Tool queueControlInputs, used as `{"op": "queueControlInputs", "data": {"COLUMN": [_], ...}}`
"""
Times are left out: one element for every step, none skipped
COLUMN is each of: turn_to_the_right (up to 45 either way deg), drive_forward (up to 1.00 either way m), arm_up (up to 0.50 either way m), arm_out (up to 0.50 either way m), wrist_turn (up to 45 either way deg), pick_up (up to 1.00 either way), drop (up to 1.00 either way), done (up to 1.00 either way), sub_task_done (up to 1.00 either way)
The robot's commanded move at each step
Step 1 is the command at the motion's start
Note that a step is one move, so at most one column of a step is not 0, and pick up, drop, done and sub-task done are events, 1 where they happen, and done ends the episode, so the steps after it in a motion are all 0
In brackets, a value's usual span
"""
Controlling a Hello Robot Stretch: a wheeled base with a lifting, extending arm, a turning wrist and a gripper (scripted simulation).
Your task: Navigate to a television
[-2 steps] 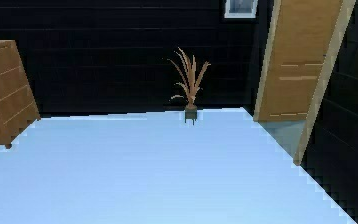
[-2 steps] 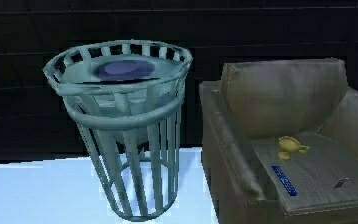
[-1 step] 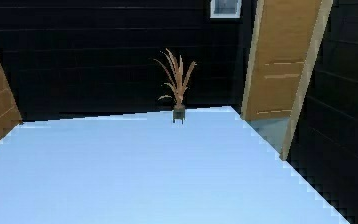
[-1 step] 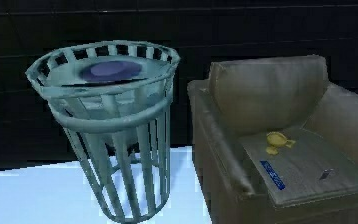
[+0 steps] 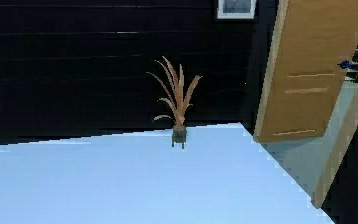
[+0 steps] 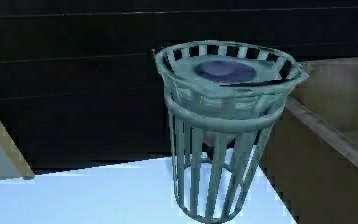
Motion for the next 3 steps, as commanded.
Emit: {"op": "queueControlInputs", "data": {"turn_to_the_right": [24.0, 0.0, 0.0], "drive_forward": [0.00, 1.00, 0.40], "arm_up": [0.00, 0.00, 0.00], "arm_out": [0.00, 0.00, 0.00], "wrist_turn": [0.0, 0.0, 0.0], "pick_up": [0.00, 0.00, 0.00], "drop": [0.00, 0.00, 0.00], "done": [0.00, 0.00, 0.00], "sub_task_done": [0.00, 0.00, 0.00]}}
